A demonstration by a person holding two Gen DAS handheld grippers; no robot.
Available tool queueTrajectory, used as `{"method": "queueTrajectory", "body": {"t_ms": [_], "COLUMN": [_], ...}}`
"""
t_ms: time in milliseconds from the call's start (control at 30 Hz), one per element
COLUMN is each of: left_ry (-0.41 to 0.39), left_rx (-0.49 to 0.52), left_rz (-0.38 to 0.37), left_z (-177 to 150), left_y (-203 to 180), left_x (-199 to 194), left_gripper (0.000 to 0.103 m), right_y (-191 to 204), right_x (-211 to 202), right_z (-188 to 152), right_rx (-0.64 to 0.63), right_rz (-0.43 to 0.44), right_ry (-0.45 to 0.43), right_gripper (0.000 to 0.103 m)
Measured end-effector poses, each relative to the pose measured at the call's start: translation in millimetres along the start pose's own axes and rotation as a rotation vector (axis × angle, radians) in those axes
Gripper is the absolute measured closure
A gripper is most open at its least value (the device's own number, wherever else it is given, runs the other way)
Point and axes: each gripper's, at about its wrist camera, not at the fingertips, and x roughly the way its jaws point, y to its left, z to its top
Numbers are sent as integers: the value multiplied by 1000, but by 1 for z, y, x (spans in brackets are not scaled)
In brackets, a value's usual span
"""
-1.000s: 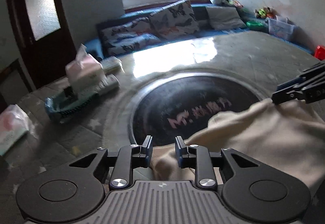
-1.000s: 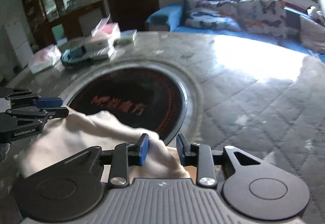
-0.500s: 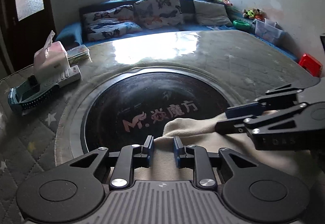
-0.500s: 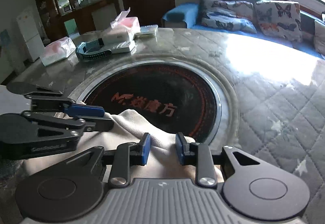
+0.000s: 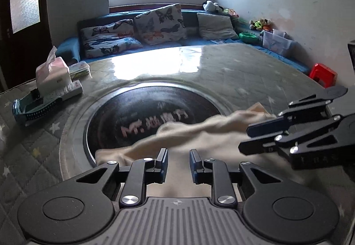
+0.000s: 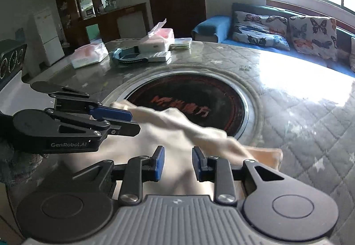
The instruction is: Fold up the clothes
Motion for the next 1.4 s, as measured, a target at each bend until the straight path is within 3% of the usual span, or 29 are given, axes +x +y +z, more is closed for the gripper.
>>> {"method": "queueTrajectory", "body": {"t_ms": [333,800,1133,1400], "left_ry": [-9,-32,-41,-48], "left_rx": [26,-28,-18,-12], "left_rz": [-3,15,33,22], "left_z": [-31,-33,-48,-66], "left_y": [-7,5,9,11], "left_x": [-24,-39,-51,-68], "left_gripper": [79,79,79,78], "right_y": [-12,-43,-5,-7], "right_x": [-12,-2,-31,-38], "right_z": [-29,-15,-27,-53], "right_rx": [33,81,-22,-14], "right_rz": [-39,-136,-35,-53], "right_ry": [10,-10,-30,10], "right_gripper": [77,76,76,76]}}
